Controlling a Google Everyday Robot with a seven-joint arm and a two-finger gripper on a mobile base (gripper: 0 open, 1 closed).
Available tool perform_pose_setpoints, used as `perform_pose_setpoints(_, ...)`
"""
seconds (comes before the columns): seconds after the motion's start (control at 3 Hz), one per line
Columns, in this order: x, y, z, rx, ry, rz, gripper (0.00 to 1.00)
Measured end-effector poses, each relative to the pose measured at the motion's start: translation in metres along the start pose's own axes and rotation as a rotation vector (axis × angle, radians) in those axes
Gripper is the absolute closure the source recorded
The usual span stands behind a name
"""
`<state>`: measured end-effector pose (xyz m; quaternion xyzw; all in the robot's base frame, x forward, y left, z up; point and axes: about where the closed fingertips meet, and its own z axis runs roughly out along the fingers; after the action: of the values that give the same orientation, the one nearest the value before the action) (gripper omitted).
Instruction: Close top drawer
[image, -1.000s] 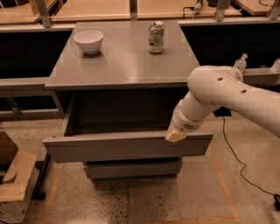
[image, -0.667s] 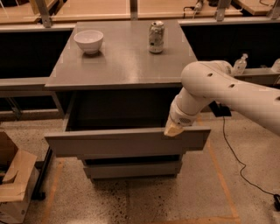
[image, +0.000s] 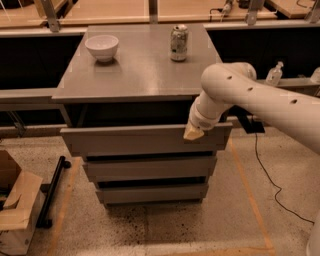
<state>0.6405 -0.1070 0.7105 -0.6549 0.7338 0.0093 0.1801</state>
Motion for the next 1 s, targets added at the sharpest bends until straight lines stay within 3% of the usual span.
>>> perform_pose_setpoints(0.33,0.000,-0.001,0.003,0.000,-0.008,0.001,1.00)
perform_pose_setpoints(0.67,-0.003,-0.006,0.028,-0.003,-0.066,0.012,1.00)
perform_pose_setpoints(1.0,0.003,-0.036,0.059,0.057,-0.132,0.038,1.00)
